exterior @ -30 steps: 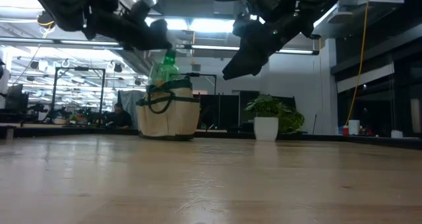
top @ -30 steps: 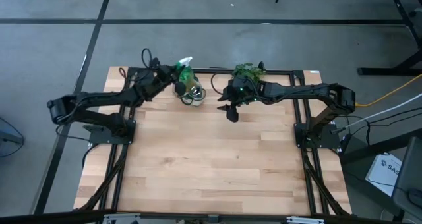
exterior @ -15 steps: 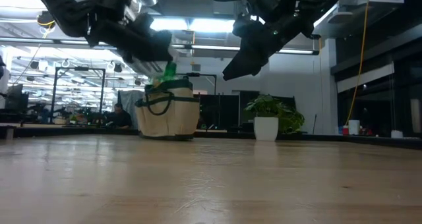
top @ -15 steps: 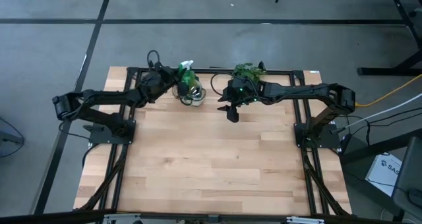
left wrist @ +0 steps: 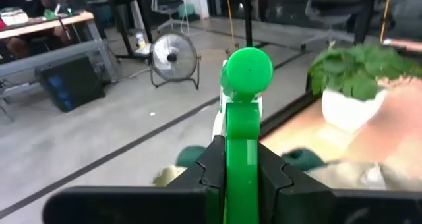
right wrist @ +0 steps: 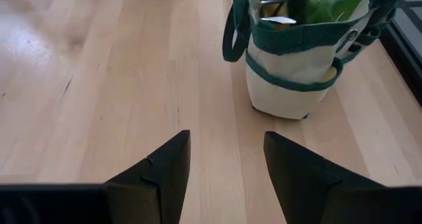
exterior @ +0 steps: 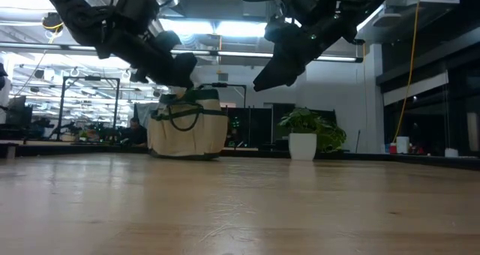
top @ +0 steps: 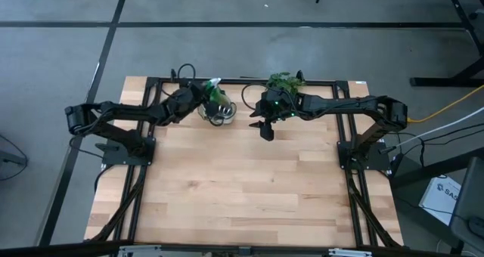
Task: Pick & Place Garden tools in Gardening bag
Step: Put the green spray bottle into the gardening bag
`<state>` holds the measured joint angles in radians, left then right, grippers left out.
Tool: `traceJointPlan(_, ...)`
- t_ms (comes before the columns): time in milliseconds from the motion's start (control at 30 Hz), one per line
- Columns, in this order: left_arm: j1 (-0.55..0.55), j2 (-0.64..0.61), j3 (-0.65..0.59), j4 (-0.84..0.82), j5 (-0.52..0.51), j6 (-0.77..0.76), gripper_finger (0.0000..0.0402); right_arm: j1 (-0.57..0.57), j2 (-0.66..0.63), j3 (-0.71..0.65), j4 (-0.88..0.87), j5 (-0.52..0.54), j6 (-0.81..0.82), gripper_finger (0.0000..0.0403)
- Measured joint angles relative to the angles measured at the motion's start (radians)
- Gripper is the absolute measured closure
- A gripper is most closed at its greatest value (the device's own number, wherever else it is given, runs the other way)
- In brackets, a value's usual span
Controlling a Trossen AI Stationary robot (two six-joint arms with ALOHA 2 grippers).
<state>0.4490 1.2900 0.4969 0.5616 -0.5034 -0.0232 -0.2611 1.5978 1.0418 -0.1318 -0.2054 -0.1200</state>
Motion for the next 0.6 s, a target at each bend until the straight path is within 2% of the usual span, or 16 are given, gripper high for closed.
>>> traceJointPlan(267,-0.030,0.000,0.000,-0.139,0.037,-0.017,0.0366,0.000,0.000,0.000,0.000,-0.004,0.000,0.0208)
traceJointPlan(400,-0.053,-0.007,0.000,-0.154,0.050,-0.019,0.0359,0.000,0.000,0.000,0.000,-0.005,0.000,0.0208)
traceJointPlan(600,-0.100,-0.100,0.000,-0.212,0.058,0.003,0.0323,0.000,0.000,0.000,0.000,-0.005,0.000,0.0208)
